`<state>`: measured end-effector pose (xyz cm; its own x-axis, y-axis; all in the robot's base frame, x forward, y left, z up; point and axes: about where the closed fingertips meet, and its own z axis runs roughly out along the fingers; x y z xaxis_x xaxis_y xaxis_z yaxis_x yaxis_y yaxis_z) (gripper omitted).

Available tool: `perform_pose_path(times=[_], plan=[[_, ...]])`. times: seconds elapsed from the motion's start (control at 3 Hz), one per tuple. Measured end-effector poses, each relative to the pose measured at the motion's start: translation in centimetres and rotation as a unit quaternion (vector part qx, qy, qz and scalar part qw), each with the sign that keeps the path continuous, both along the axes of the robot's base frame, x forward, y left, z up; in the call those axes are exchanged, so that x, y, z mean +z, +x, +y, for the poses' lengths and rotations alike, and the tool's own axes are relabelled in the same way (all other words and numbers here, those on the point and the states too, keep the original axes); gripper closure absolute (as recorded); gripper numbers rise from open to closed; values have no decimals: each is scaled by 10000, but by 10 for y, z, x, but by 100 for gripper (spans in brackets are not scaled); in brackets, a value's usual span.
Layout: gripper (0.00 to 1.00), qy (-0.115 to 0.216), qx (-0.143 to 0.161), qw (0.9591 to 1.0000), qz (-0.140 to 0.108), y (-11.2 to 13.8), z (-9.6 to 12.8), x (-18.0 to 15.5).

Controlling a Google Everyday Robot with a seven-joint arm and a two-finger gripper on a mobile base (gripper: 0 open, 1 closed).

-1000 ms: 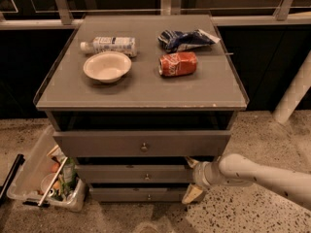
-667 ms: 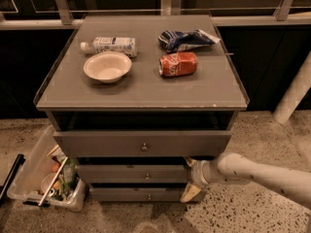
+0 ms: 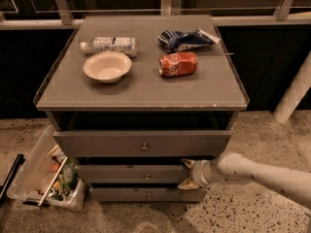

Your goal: Open middle drawer

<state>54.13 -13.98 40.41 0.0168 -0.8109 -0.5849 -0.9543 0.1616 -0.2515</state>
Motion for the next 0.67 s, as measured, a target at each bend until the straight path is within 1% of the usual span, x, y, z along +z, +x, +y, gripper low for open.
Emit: perform_pose_path(times=[0.33,0.67], plan=[[66,83,238,9997,-42,-8,1,13],[89,152,454,9988,106,-40,-16,26]])
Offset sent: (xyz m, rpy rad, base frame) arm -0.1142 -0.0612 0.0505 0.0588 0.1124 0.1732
